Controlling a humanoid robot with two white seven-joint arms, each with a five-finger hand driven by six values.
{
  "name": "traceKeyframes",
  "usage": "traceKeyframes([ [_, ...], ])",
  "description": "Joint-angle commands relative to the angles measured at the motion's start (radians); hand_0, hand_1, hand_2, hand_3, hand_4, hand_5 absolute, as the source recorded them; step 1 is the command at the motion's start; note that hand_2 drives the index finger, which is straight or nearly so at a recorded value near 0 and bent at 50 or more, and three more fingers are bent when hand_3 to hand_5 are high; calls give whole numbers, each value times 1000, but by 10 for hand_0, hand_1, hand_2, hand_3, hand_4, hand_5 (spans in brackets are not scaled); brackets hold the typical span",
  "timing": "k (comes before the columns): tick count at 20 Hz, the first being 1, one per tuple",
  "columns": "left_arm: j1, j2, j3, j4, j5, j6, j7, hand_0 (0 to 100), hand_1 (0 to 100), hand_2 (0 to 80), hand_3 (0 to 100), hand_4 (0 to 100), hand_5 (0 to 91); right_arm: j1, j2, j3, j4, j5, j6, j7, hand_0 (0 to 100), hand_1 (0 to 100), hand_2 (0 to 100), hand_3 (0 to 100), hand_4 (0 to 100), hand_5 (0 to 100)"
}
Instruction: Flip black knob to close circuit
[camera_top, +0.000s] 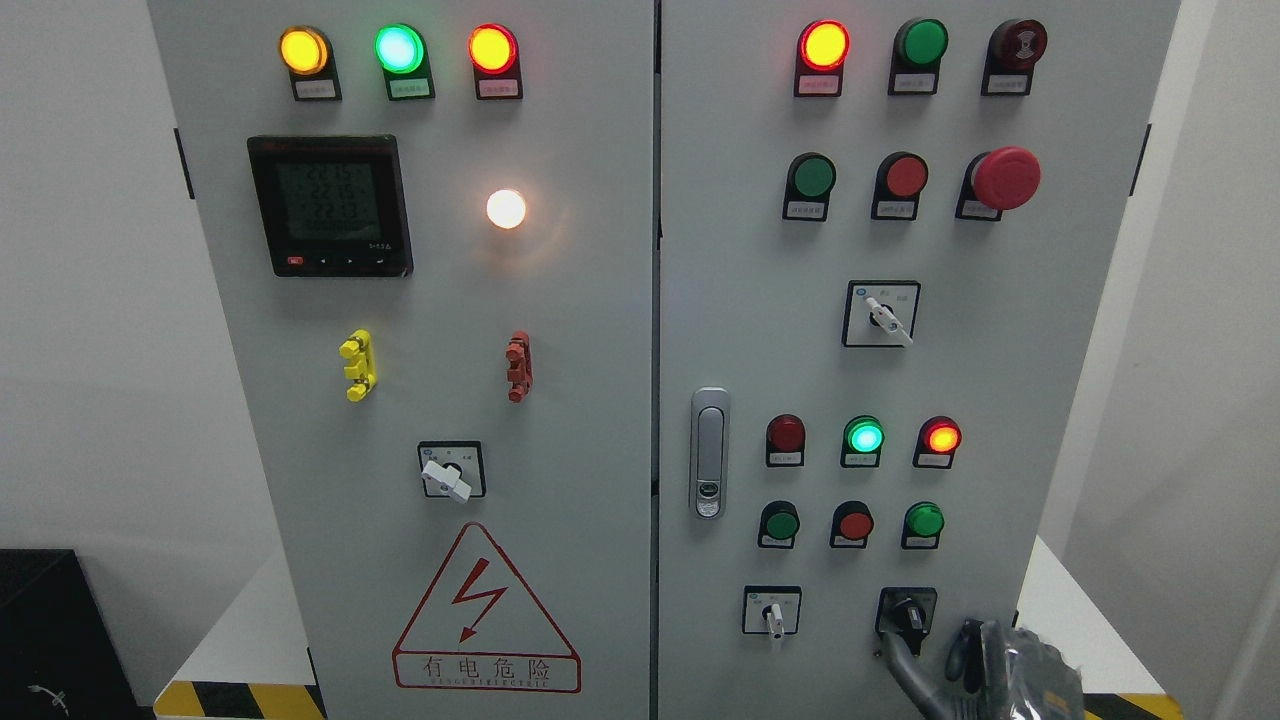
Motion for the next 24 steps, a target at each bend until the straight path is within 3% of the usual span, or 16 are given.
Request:
traceKeyframes([
  [1, 0, 0, -20, 21, -21, 4, -1, 120, 556, 0, 0, 0, 0, 11, -1, 48, -3, -14, -5, -1, 0, 160, 778, 923, 775, 812],
  [11, 0, 0, -20, 21, -21, 2, 1, 120, 556, 0, 0, 0, 0, 61, -1, 46, -72, -30, -12, -4, 0, 162, 760, 909, 766, 807],
  [17, 0, 0, -20, 21, -21, 2, -1, 120, 556, 0, 0, 0, 0, 119, -1, 54, -134, -125, -15, -7, 0, 160, 694, 882, 735, 778],
  [22, 0, 0, -21, 21, -20, 2, -1, 120, 556, 0, 0, 0, 0, 193, -1, 84, -175, -334, -62, -16, 0, 155, 556, 828, 695, 625],
  [24, 0, 0, -21, 21, -20, 4, -1, 120, 556, 0, 0, 0, 0, 225, -2, 89, -180, -477, -108, -15, 0, 158, 487, 755, 648, 558],
])
